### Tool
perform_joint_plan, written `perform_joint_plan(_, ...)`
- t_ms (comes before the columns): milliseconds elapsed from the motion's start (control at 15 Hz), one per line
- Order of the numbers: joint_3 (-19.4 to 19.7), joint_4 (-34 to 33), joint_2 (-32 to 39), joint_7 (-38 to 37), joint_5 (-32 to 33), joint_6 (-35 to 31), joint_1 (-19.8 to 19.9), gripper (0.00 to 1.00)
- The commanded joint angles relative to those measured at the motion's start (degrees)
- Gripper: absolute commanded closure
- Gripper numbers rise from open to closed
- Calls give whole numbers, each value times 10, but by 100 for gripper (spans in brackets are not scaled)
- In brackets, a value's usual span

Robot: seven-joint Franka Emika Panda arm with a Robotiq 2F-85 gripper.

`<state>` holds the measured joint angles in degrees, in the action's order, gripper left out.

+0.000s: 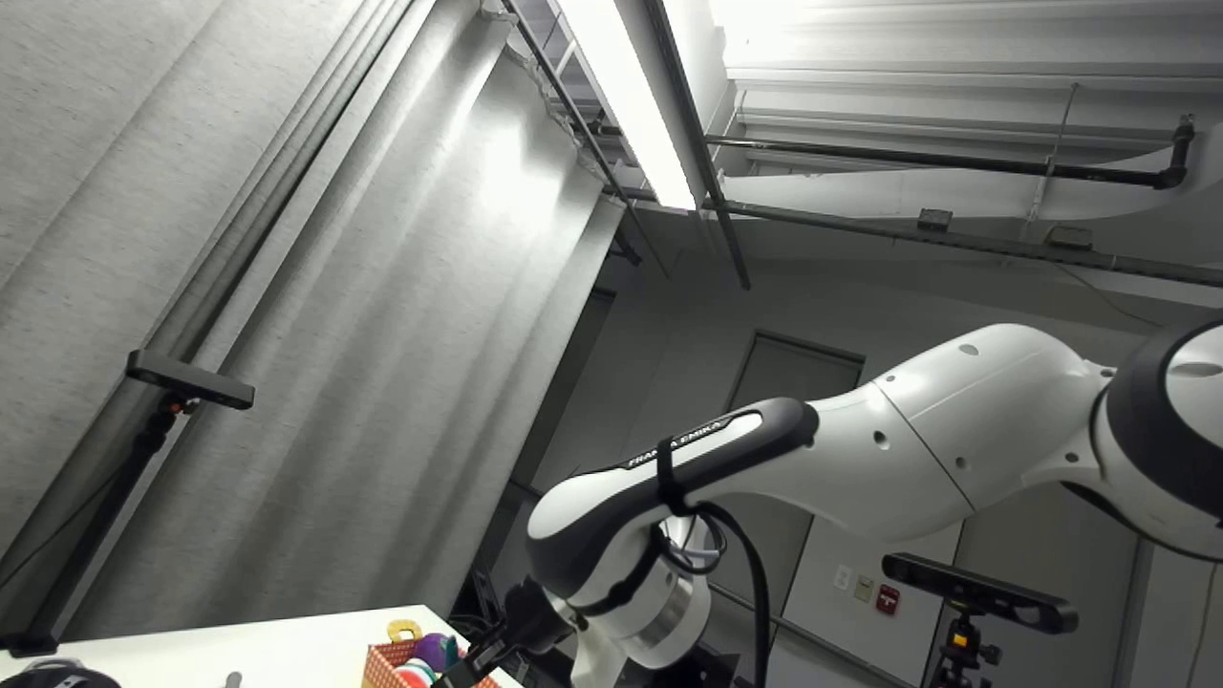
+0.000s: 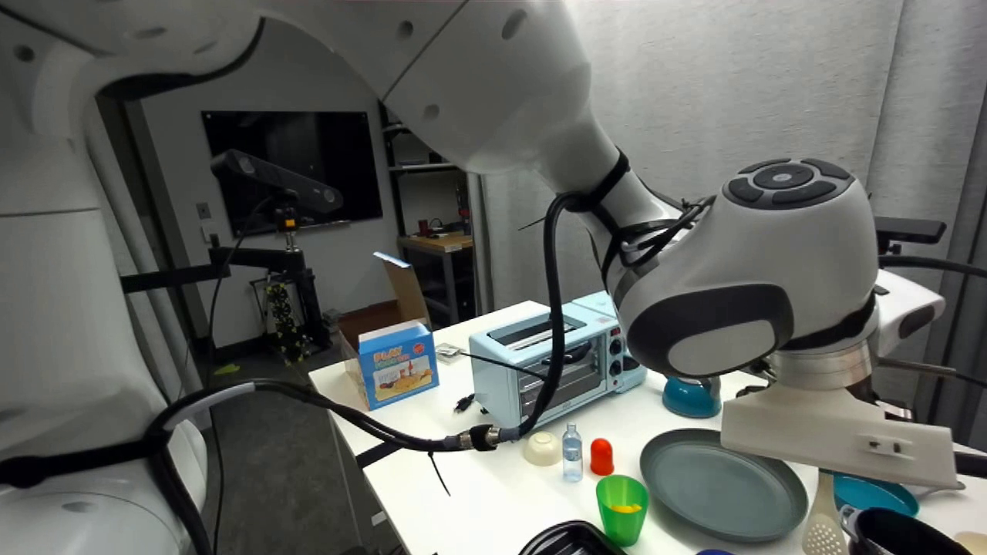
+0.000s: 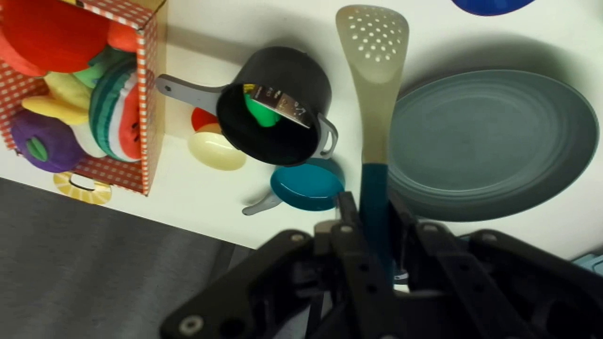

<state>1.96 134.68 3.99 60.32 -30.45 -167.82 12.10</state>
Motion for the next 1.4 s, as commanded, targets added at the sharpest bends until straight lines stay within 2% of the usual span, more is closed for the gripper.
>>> perform_joint_plan(0, 21, -9, -9, -17, 29, 10, 9, 95)
perform_joint_plan(533, 51, -28, 17, -12, 26, 7, 12, 95)
perform_joint_plan(1333, 51, -54, 85, 4, -8, 7, 17, 95)
